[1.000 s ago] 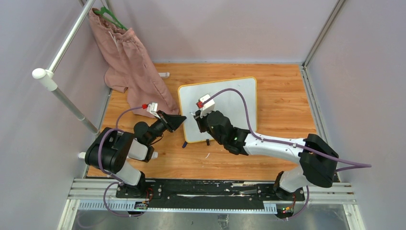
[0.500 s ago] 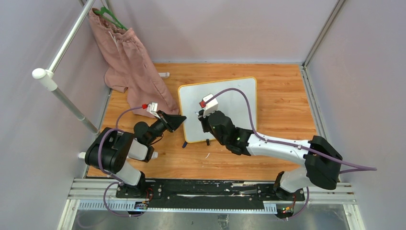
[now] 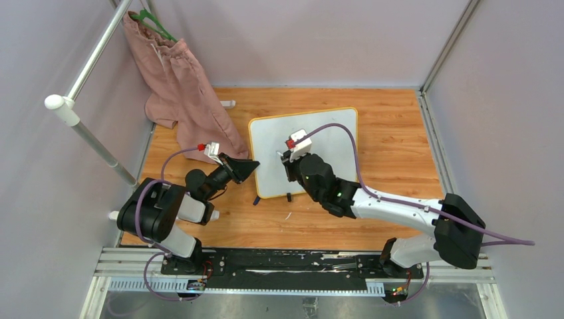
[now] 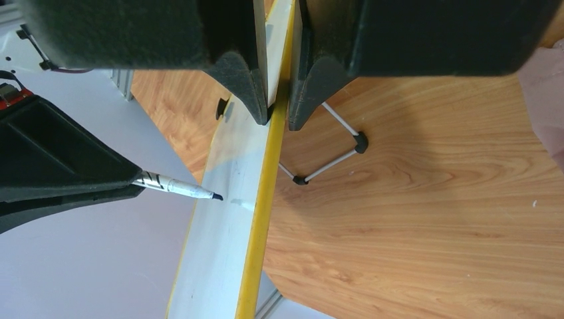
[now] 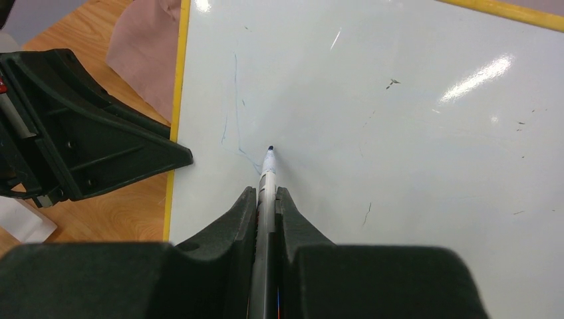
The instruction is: Write a sentence on the whiteboard
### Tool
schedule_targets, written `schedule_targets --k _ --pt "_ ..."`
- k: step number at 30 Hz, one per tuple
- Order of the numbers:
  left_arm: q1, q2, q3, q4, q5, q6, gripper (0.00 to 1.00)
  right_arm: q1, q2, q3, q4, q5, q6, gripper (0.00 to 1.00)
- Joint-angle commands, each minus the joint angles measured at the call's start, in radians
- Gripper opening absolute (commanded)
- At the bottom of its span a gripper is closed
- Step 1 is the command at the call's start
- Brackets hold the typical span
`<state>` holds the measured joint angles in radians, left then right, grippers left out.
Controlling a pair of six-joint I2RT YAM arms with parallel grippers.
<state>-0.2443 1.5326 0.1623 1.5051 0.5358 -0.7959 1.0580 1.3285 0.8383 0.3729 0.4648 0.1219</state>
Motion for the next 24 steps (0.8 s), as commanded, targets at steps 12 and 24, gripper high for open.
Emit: schedule_targets --k 12,24 --pt "-0.006 -0.023 -0.011 0.043 0.006 0.010 0.00 -0.026 0.059 0.071 0.035 0.025 -0.028 0.00" --pt "-0.006 -0.033 -0.011 0.044 0.005 0.010 0.00 -0.026 0.058 0.032 -0.050 0.005 0.013 0.00"
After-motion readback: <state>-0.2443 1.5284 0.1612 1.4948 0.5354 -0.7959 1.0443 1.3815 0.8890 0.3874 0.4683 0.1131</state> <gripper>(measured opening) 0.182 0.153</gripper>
